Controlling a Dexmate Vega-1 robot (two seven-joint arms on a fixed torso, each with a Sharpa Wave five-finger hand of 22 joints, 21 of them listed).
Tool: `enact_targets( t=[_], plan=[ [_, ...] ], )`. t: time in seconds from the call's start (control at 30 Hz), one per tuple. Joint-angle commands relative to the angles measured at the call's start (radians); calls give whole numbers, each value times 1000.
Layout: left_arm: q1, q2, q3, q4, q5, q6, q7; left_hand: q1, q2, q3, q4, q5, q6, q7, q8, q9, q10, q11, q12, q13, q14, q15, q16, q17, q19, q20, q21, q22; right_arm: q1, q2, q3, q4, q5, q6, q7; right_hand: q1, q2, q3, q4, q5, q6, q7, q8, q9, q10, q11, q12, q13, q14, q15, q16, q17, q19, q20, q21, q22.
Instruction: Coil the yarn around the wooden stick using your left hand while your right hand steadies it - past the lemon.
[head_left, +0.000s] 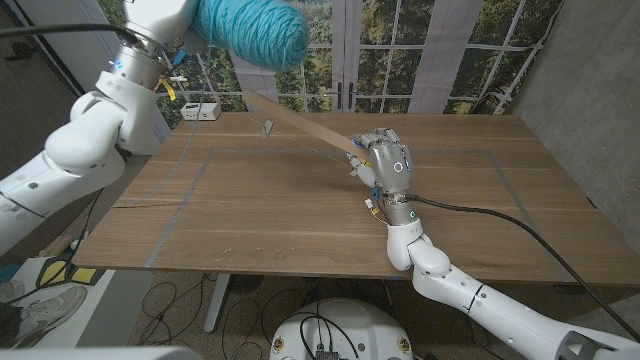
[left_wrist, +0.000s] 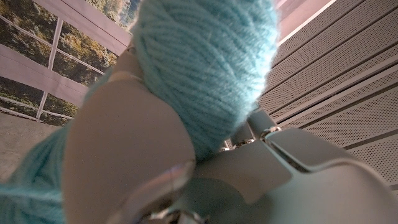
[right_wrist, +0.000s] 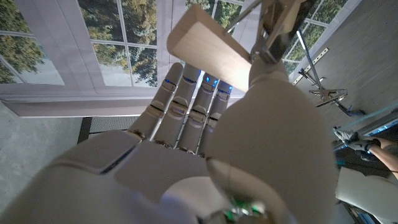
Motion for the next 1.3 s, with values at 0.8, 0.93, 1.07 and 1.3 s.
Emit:
enact_targets(
  t=[0.8,0.93,1.07,1.3],
  plan=[
    [128,-23,-135,-86,146,-26,-61,207,206,16,17,-5,66,9,-11,2,63,-49,4,13,295,-259,8,67,-12,-119,25,-1,50,17,-18,9,-16,-29,57,154,149,-7,3,1,83,-88,4,6,61,-55,-12,13,26,-109,-9,10,-31,-60,21,-3],
    [150,-19,-153,-66,179,-12,-80,206,206,15,17,-6,69,8,-13,2,69,-50,5,15,295,-259,8,70,-14,-119,29,-2,38,2,-14,-9,-12,-35,30,154,150,-9,4,1,83,-88,5,9,60,-55,-12,17,25,-109,-9,11,-31,-62,25,-4],
    [173,-8,-170,-60,225,2,-92,205,205,13,17,-6,72,7,-13,2,69,-48,4,17,295,-259,7,73,-16,-119,31,-3,22,-14,7,-37,-6,-63,23,153,150,-11,6,0,79,-88,6,14,59,-59,-12,18,23,-109,-10,11,-32,-64,28,-4],
    [177,-5,-172,-17,359,72,-77,204,204,11,17,-7,76,4,-15,2,67,-47,2,20,296,-258,7,78,-19,-119,37,-5,-32,-60,59,-103,19,-78,-20,152,151,-13,8,-1,75,-92,7,20,57,-59,-14,22,21,-109,-12,11,-36,-69,32,-5]
  ],
)
